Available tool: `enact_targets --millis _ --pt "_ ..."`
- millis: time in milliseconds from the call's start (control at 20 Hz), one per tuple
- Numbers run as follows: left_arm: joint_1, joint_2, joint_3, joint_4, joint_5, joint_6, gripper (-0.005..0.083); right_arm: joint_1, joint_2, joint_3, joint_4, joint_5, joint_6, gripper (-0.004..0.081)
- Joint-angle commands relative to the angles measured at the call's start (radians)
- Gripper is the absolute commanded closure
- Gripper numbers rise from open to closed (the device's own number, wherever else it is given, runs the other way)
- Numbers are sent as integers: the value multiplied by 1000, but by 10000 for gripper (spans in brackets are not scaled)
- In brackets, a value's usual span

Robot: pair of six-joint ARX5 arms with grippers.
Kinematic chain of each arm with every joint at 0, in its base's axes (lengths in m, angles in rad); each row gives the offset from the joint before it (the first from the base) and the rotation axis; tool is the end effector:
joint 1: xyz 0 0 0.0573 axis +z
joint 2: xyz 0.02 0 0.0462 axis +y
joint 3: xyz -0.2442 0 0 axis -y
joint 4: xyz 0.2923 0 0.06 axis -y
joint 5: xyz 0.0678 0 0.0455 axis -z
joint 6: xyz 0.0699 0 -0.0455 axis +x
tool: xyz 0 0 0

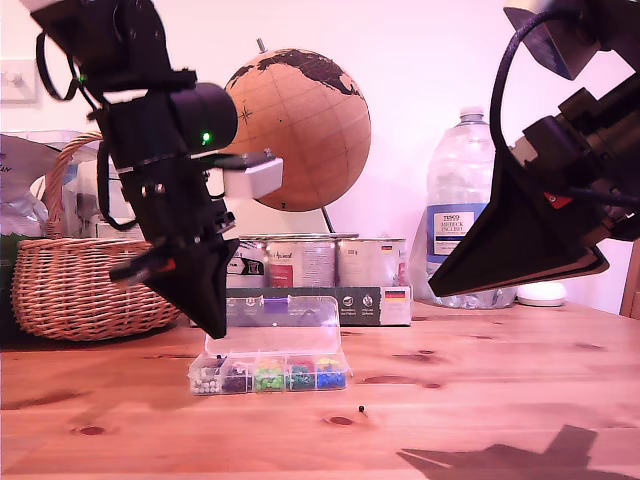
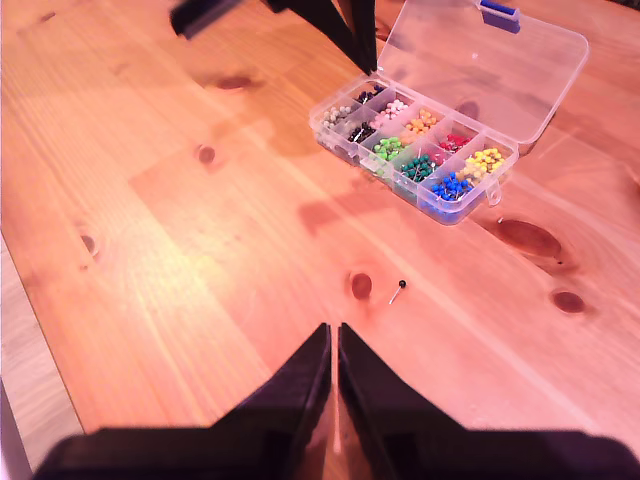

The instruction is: Sort the loose pins on the table into their correct compartments

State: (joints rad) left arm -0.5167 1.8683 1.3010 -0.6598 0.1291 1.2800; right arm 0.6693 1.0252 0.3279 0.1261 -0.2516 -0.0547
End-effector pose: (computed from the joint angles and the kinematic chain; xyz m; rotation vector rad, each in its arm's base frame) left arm 0.3577 -0.2136 0.1014 1.3034 0.7043 -1.2881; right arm 0.2008 0.1811 0.0973 -0.1720 0.5543 0.9111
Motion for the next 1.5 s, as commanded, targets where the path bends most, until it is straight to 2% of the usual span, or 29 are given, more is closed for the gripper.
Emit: enact_targets --millis 0,350,500,700,800,1150,1450 --pt "-27 -55 -2 -35 -7 -64 797 5 6 14 3 1 -6 782" --pt "-89 -211 -2 -100 -31 -484 797 5 6 15 -21 0 48 782" --pt "-103 -262 -2 -144 7 -657 797 5 6 15 -23 -3 59 782" --pt "-113 -279 -3 -175 183 -726 797 5 12 24 -27 -5 112 782" --pt "-119 -280 -3 -161 239 -743 797 5 27 53 -60 -4 114 782" --pt "-132 -350 -29 -46 252 -792 797 4 158 192 -188 0 159 782" --pt "-127 -497 -277 170 253 -866 797 4 277 352 -403 -5 191 782"
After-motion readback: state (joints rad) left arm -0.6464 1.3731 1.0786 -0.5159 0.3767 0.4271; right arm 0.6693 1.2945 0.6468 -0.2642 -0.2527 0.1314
